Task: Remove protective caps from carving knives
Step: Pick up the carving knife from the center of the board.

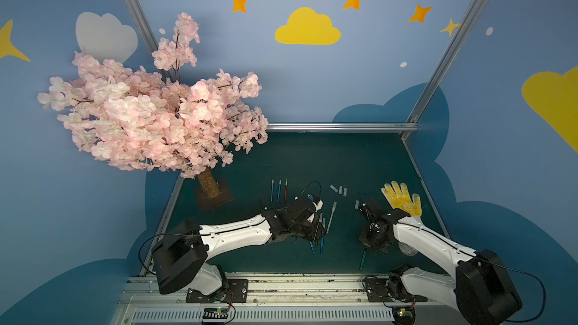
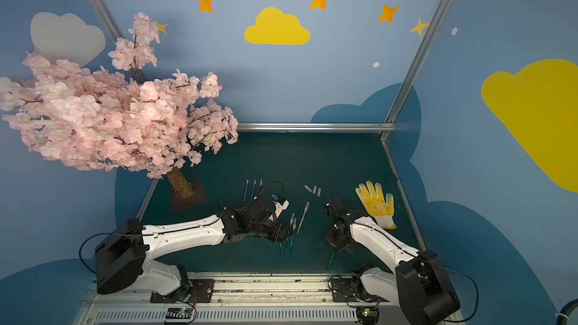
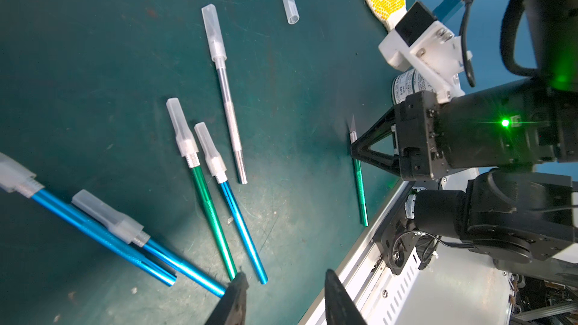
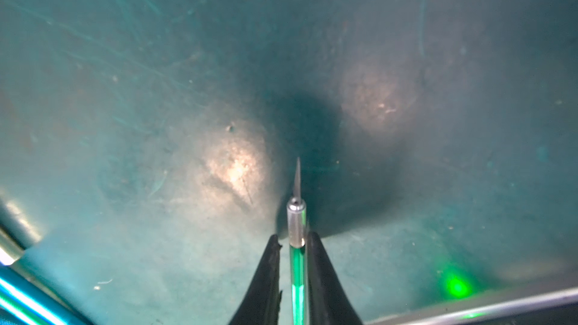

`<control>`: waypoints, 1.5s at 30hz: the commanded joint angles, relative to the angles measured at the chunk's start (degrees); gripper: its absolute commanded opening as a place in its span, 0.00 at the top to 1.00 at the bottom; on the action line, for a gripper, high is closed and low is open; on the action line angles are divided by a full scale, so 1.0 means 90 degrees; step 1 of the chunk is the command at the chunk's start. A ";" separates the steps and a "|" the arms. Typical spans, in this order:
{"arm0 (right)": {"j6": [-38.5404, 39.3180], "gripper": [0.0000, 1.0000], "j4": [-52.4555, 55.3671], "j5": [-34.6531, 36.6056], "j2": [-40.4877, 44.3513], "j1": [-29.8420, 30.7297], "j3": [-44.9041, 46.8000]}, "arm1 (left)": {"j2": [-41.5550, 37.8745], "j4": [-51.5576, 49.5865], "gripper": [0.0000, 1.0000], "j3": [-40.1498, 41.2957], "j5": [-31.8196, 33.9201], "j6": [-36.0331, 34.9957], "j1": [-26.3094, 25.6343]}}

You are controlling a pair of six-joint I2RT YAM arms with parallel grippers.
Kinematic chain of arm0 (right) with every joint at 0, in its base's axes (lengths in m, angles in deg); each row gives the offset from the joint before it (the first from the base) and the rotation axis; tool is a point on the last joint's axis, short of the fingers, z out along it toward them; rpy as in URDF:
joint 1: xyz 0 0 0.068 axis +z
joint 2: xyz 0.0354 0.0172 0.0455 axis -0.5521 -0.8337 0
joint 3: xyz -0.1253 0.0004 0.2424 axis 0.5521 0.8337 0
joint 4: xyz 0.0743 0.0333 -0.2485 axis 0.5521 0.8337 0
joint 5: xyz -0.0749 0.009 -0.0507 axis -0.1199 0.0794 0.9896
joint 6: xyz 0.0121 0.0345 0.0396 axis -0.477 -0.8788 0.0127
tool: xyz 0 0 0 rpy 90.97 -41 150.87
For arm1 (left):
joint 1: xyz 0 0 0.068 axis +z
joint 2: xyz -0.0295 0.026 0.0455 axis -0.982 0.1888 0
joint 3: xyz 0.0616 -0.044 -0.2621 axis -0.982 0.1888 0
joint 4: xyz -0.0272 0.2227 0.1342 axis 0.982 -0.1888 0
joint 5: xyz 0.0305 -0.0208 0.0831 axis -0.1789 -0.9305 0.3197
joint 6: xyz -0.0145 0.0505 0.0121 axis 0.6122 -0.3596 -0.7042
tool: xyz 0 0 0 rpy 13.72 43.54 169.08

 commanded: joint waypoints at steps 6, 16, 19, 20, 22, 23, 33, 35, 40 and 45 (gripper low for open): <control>-0.0193 0.83 0.0047 0.0227 -0.0091 0.0102 0.0009 | -0.0170 0.0018 0.58 0.0111 0.0006 -0.0046 0.0034; -0.0315 0.89 0.0016 0.0364 -0.0126 0.0189 -0.0010 | -0.0246 -0.0007 0.58 0.0175 0.0009 -0.0047 0.0043; -0.0281 0.93 -0.0008 0.0383 -0.0083 0.0197 -0.0009 | -0.0262 0.0002 0.58 0.0182 0.0006 -0.0041 0.0054; -0.0253 0.93 -0.0040 0.0375 -0.0055 0.0199 0.0001 | -0.0262 0.0000 0.58 0.0185 0.0006 -0.0039 0.0052; -0.0142 0.93 -0.0165 0.0389 0.0050 0.0202 -0.0002 | -0.0269 -0.0016 0.58 0.0175 0.0025 -0.0030 0.0062; -0.0078 0.93 -0.0192 0.0424 0.0085 0.0200 -0.0026 | -0.0280 -0.0037 0.58 0.0168 0.0040 -0.0014 0.0080; 0.0796 0.95 -0.0230 0.0429 -0.0132 0.0196 -0.1085 | -0.0581 -0.0171 0.58 0.0324 0.0070 0.0044 0.0260; 0.0934 0.95 -0.0285 0.0376 -0.0308 0.0201 -0.1351 | -0.0644 -0.0162 0.58 0.0377 0.0055 0.0064 0.0319; 0.1310 0.95 -0.0439 0.0168 -0.0960 0.0204 -0.2128 | -0.0812 -0.0237 0.58 0.0516 0.0072 0.0097 0.0480; 0.1702 0.96 -0.0587 -0.0021 -0.1869 0.0422 -0.3082 | -0.1130 -0.0465 0.58 0.0699 0.0203 0.0083 0.0691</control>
